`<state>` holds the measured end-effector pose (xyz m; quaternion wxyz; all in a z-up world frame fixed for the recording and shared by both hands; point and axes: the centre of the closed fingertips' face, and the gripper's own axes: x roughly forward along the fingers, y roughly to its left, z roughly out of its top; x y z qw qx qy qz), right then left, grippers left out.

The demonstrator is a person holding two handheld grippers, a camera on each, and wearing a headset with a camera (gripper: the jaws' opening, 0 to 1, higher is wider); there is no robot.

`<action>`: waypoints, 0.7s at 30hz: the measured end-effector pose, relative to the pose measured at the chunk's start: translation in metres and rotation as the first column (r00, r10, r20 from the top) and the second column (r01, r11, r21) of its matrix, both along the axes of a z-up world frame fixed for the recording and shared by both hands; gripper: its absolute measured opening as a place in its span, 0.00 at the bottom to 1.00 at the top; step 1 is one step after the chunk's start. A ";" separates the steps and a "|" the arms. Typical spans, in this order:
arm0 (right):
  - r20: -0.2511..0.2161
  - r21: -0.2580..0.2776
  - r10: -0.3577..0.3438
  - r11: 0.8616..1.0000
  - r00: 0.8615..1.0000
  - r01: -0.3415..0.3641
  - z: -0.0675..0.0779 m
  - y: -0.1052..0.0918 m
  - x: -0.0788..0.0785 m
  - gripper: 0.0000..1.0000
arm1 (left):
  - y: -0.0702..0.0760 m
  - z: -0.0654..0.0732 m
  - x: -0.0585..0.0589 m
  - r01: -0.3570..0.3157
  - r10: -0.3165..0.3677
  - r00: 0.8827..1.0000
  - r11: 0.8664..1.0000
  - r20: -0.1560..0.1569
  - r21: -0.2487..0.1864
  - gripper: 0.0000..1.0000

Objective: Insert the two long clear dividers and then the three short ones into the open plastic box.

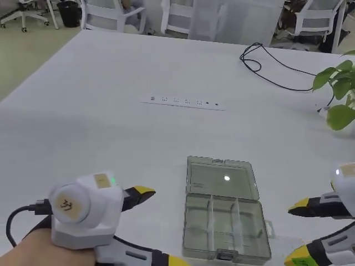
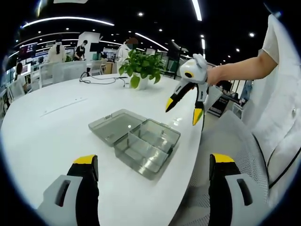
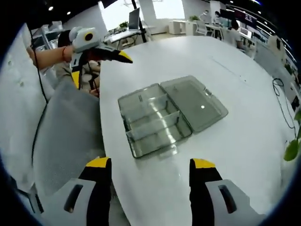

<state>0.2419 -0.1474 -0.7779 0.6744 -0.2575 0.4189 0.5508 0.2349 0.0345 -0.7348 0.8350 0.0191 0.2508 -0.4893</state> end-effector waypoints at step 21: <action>0.024 -0.224 0.306 0.929 0.952 -0.293 -0.068 -0.028 0.009 0.48 | 0.003 0.000 0.001 -0.026 0.026 1.000 1.000 -0.009 -0.007 1.00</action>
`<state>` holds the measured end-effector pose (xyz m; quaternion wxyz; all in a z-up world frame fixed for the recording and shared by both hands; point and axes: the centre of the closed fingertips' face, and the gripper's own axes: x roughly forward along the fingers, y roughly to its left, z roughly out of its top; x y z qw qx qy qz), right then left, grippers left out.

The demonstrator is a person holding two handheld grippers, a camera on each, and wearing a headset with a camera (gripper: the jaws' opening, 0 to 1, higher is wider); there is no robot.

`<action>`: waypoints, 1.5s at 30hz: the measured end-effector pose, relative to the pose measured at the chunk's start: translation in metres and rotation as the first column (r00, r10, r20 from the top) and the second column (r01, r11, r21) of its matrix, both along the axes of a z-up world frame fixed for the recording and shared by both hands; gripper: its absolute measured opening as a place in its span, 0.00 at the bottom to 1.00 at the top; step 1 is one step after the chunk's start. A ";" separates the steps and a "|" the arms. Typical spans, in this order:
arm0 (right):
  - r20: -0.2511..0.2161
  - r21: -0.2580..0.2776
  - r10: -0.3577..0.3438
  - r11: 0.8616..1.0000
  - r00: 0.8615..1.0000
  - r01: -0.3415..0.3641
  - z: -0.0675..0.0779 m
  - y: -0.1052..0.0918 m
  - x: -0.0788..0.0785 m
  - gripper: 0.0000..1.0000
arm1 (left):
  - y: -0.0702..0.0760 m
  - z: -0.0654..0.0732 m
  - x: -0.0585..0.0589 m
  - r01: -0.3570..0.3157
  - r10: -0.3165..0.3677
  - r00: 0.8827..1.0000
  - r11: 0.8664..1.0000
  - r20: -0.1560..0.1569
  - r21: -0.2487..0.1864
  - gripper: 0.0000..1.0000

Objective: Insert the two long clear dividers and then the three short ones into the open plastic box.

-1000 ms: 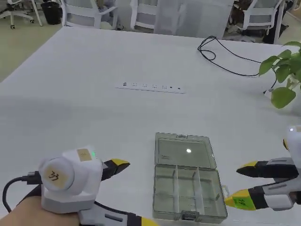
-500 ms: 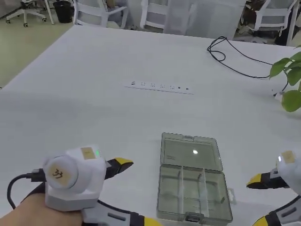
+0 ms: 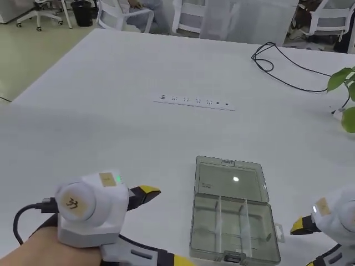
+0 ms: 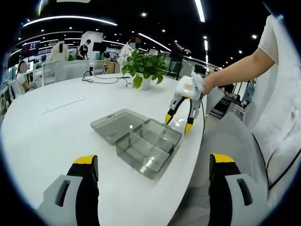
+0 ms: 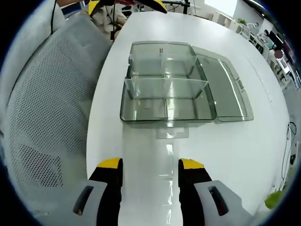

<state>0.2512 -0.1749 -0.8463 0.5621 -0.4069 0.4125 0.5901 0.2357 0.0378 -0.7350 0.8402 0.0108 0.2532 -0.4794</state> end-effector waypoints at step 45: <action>0.091 -0.022 -0.044 0.999 0.995 0.046 0.014 -0.006 0.010 0.33 | -0.002 -0.001 0.001 0.014 -0.014 1.000 1.000 0.002 -0.001 1.00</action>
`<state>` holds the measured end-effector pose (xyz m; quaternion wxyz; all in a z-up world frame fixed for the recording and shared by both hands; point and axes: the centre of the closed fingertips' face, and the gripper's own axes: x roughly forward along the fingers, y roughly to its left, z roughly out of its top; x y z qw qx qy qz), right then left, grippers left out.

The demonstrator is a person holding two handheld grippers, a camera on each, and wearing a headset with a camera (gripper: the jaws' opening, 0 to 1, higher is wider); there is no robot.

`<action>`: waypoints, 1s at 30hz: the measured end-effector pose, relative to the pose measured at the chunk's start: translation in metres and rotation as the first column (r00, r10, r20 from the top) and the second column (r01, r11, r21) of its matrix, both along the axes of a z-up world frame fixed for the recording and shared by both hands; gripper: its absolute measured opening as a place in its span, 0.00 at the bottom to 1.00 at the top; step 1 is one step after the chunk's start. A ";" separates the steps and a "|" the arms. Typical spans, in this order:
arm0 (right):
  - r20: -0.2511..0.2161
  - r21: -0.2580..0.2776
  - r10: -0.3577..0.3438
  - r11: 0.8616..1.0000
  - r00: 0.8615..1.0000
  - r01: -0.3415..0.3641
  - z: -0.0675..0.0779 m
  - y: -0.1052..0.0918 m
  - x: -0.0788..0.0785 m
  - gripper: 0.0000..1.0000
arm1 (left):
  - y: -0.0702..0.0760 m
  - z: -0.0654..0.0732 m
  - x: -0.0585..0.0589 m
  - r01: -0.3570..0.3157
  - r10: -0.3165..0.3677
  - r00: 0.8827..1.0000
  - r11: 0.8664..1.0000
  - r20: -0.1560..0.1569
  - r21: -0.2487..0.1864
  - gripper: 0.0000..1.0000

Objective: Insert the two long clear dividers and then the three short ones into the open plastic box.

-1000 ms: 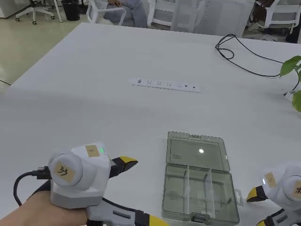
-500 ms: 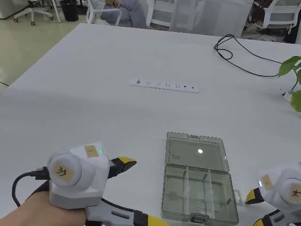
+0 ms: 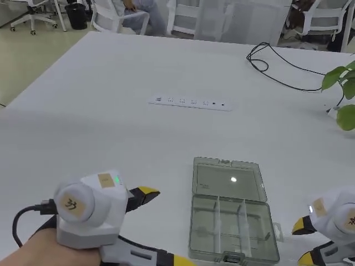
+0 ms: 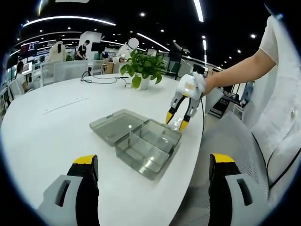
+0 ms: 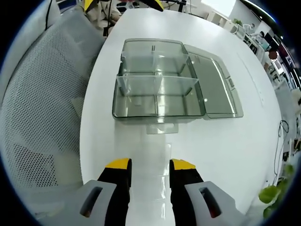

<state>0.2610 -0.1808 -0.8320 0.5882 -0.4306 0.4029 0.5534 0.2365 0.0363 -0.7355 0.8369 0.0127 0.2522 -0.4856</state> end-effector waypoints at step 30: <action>0.188 0.165 -0.055 0.986 0.981 0.023 0.102 0.040 0.013 0.33 | -0.015 0.025 0.016 -0.019 0.019 1.000 0.997 -0.007 -0.078 0.99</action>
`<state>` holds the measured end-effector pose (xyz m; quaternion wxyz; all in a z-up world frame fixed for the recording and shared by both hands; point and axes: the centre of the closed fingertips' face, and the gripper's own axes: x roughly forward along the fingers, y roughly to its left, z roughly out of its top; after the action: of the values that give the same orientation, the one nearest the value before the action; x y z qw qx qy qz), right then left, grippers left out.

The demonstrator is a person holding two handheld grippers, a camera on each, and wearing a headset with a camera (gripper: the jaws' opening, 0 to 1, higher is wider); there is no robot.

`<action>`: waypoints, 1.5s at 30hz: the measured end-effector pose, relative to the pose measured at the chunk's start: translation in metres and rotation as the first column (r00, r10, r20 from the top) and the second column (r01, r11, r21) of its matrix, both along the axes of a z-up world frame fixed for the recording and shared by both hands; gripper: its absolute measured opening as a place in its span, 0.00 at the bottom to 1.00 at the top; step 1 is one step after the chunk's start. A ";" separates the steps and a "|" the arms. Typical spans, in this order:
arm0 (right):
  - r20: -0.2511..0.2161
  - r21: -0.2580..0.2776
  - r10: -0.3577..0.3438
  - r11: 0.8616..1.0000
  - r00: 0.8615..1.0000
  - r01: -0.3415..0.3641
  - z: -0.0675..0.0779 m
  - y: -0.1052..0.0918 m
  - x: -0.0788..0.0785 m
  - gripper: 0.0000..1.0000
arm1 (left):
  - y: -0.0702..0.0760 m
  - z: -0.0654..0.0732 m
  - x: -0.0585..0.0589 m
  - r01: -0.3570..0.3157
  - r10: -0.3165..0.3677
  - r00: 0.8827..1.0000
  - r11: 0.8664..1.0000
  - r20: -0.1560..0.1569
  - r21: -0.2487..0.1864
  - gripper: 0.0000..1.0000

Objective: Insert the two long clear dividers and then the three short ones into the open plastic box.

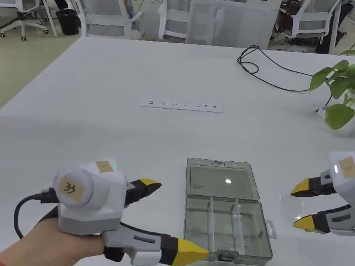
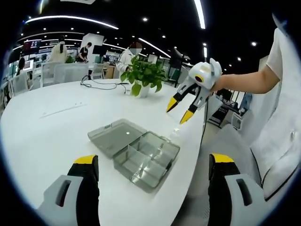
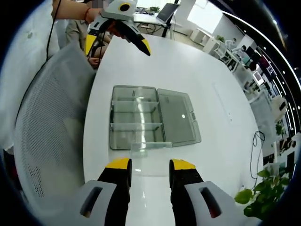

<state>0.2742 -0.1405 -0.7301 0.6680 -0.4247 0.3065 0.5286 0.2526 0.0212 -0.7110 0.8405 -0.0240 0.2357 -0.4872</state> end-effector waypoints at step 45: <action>0.144 0.014 0.177 0.983 0.974 -0.181 0.055 0.074 -0.025 0.33 | -0.099 0.033 0.005 -0.142 -0.038 0.870 0.935 -0.491 -0.325 0.24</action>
<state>0.2496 -0.0660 -0.6754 0.6435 -0.4782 0.2113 0.5591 0.2580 -0.0777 -0.6781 0.7484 -0.3021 0.3493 -0.4761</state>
